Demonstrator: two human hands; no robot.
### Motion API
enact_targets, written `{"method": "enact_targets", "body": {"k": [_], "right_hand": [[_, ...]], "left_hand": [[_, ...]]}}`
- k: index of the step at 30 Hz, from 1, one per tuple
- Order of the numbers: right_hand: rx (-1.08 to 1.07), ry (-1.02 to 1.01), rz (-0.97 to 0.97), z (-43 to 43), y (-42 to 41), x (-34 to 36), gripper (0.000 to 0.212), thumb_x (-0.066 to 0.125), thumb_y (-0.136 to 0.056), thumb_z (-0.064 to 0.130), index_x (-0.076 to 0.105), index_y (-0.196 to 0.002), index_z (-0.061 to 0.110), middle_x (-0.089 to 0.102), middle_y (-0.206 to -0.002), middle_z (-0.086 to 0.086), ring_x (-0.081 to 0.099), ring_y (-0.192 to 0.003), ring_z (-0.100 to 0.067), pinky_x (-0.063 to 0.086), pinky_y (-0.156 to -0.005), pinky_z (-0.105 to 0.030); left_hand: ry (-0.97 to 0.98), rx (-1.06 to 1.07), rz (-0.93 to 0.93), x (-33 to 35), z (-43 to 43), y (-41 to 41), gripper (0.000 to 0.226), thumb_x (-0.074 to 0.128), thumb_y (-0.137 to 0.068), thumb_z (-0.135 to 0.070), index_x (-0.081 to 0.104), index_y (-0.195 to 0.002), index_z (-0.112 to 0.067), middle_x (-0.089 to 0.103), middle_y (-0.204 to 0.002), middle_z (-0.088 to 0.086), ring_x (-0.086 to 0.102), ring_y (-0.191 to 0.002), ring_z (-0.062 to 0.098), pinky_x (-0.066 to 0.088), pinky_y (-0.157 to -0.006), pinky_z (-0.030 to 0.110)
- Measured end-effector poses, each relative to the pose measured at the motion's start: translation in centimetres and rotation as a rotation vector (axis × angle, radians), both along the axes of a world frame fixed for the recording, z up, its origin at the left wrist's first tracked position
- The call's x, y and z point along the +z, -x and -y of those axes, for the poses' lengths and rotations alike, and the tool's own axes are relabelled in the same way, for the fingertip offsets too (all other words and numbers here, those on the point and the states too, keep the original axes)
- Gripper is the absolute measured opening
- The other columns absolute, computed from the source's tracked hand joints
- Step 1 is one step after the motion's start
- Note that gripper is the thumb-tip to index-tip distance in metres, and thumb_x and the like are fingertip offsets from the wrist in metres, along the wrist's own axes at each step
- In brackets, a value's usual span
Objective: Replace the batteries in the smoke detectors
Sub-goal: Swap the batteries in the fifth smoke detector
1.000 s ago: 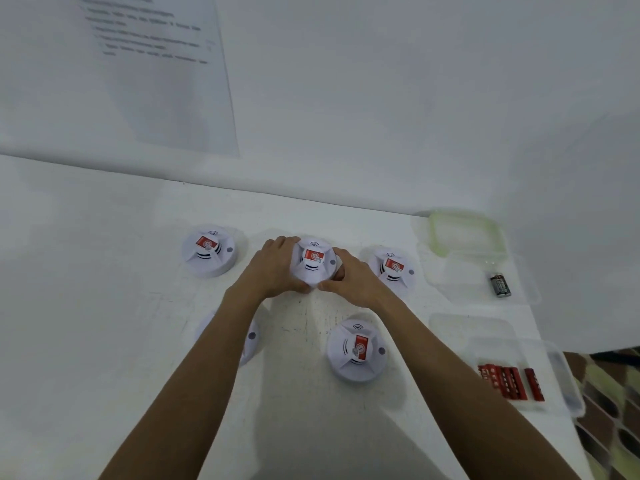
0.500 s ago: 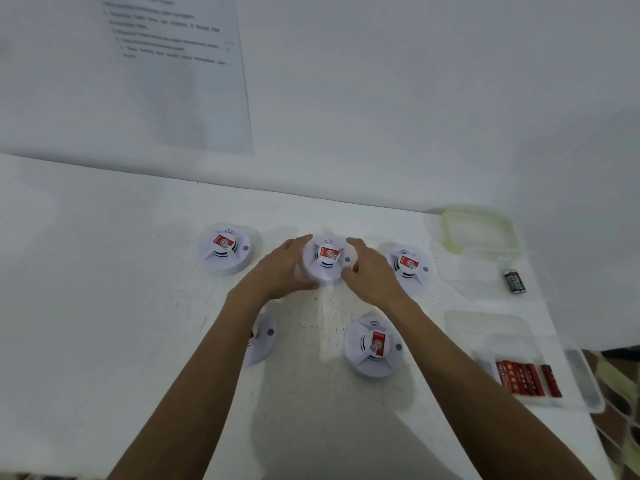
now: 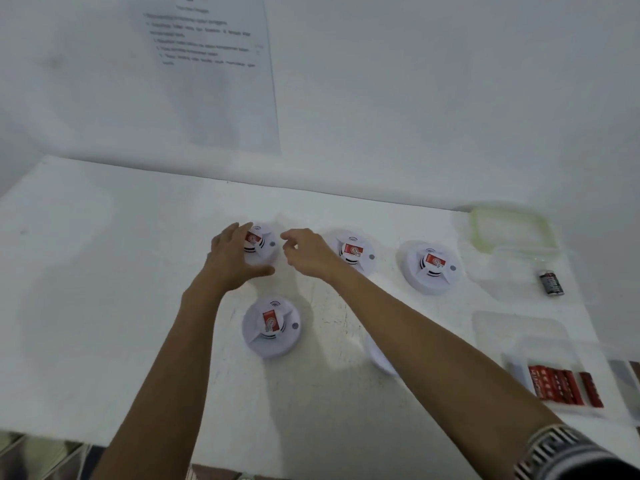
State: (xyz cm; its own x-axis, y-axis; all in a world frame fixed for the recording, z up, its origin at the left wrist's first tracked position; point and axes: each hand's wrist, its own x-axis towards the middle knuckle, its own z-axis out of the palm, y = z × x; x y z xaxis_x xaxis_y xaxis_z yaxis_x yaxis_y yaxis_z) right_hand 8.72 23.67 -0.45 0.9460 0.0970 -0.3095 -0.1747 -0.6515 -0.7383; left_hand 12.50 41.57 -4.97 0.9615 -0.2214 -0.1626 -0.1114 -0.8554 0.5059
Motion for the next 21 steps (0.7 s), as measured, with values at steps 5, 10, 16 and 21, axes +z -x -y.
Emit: {"method": "enact_targets", "body": {"k": [5, 10, 16, 21], "right_hand": [[-0.073, -0.117, -0.153, -1.6, -0.7, -0.2, 0.035, 0.044, -0.086, -0.004, 0.059, -0.116, -0.008, 0.059, -0.088, -0.014, 0.053, -0.073, -0.026, 0.045, -0.061, -0.034], [-0.154, -0.262, -0.149, -1.2, 0.1, -0.1, 0.04, 0.045, -0.088, -0.001, 0.051, -0.127, 0.001, 0.06, -0.108, -0.021, 0.057, -0.087, -0.031, 0.052, -0.072, -0.042], [-0.343, -0.461, -0.024, 1.4, 2.8, 1.7, 0.029, 0.048, -0.096, 0.014, 0.053, -0.124, 0.016, 0.065, -0.101, -0.007, 0.067, -0.095, -0.027, 0.057, -0.083, -0.041], [-0.446, -0.537, 0.151, 4.9, 7.1, 4.2, 0.03, 0.042, -0.099, 0.007, 0.059, -0.12, 0.019, 0.067, -0.107, -0.005, 0.068, -0.091, -0.021, 0.059, -0.08, -0.033]], "left_hand": [[0.078, 0.034, 0.035, -0.5, 0.4, 0.0, 0.101, 0.086, -0.061, -0.036, 0.032, -0.143, -0.016, 0.041, -0.141, 0.008, 0.031, -0.133, 0.028, 0.024, -0.109, 0.042], [0.075, 0.115, 0.075, -1.2, 0.4, -0.4, 0.089, 0.076, -0.047, -0.06, 0.046, -0.125, -0.03, 0.058, -0.119, -0.001, 0.052, -0.112, 0.024, 0.045, -0.094, 0.043], [0.191, 0.032, 0.146, 2.0, 3.8, 1.8, 0.104, 0.082, -0.045, -0.059, 0.037, -0.133, -0.024, 0.051, -0.124, 0.002, 0.043, -0.116, 0.025, 0.041, -0.098, 0.045], [0.356, -0.059, 0.097, 5.0, 7.0, 4.6, 0.116, 0.089, -0.055, -0.039, 0.018, -0.146, -0.03, 0.038, -0.135, 0.0, 0.039, -0.115, 0.016, 0.038, -0.087, 0.024]]}}
